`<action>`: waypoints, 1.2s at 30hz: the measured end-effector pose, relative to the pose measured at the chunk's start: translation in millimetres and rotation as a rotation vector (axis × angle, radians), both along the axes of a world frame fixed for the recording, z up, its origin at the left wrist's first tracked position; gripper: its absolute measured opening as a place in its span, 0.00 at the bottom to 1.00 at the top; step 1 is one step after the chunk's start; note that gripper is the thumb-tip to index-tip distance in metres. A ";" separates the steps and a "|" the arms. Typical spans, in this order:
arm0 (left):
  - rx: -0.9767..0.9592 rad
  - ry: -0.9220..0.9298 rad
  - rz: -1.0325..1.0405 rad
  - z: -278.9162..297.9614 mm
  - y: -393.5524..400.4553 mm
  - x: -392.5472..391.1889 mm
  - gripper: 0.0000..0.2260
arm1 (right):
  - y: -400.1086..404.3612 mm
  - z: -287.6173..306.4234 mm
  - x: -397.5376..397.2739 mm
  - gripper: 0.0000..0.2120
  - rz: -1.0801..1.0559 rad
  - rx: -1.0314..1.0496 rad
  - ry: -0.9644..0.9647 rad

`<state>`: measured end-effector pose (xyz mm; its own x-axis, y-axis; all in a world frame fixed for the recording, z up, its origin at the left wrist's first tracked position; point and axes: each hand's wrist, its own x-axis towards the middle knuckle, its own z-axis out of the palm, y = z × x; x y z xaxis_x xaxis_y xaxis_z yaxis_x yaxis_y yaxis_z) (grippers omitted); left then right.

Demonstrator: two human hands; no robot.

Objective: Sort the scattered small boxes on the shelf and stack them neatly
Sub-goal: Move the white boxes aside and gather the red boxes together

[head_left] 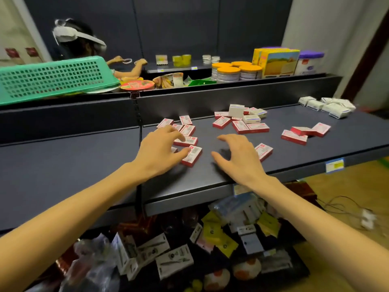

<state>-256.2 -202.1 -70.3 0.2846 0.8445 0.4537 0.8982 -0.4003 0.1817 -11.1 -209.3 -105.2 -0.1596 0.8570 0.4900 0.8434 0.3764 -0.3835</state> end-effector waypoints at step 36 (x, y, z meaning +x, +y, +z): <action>-0.129 0.052 -0.149 -12.4 14.2 169.9 0.18 | 34.4 7.0 176.9 0.24 -0.342 -0.096 0.096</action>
